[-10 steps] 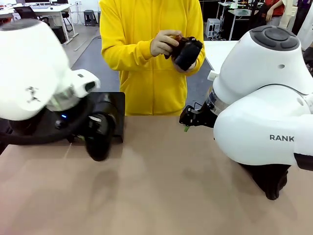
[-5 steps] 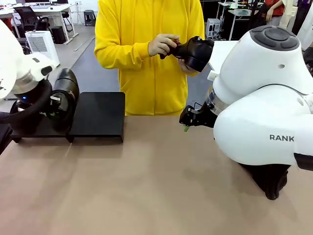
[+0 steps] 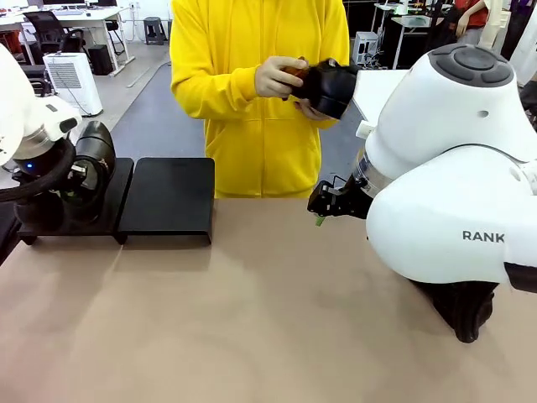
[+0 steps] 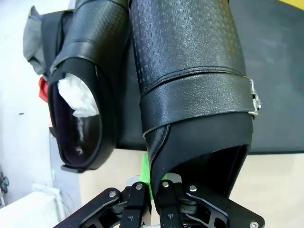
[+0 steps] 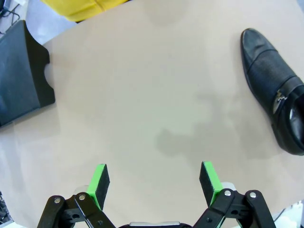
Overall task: Organize the shoes by placing them on the stand.
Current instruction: Place the Shoe from the middle of the table onto the Shoes Stand.
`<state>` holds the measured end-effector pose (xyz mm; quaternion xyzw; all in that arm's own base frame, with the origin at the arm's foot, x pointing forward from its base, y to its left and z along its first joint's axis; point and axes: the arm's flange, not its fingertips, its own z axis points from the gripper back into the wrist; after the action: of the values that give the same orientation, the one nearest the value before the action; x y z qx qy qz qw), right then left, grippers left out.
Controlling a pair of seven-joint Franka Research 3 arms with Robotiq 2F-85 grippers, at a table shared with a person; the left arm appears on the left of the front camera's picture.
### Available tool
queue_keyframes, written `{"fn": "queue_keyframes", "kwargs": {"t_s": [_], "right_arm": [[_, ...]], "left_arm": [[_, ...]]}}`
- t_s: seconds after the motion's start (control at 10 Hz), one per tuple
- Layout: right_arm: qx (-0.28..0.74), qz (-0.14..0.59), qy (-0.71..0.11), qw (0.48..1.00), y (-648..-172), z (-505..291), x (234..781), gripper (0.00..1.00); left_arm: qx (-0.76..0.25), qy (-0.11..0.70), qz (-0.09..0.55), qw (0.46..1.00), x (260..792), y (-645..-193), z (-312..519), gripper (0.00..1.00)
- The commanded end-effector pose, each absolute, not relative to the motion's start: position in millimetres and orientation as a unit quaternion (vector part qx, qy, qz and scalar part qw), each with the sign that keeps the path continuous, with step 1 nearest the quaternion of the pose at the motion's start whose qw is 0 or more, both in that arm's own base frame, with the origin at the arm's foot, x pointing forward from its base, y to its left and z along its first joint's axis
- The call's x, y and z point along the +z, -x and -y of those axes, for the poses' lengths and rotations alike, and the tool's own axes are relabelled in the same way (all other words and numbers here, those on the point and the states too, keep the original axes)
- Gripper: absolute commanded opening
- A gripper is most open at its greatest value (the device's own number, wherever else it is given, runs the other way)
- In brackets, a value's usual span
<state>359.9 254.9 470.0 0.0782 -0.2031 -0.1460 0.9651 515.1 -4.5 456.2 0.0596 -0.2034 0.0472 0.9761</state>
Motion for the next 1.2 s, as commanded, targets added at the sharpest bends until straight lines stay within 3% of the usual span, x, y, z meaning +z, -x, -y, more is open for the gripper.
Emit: {"fn": "queue_keyframes", "kwargs": {"t_s": [0.0, 1.1], "right_arm": [[-0.139, 0.200, -0.085, 0.966, -363, -254, 472, 1.00], [-0.139, 0.200, -0.085, 0.966, -363, -254, 472, 1.00]], "left_arm": [[0.061, -0.060, 0.211, 0.974, 454, -529, 1, 0.00], [0.055, -0.081, 0.208, 0.973, 419, -547, -4, 0.00]]}}
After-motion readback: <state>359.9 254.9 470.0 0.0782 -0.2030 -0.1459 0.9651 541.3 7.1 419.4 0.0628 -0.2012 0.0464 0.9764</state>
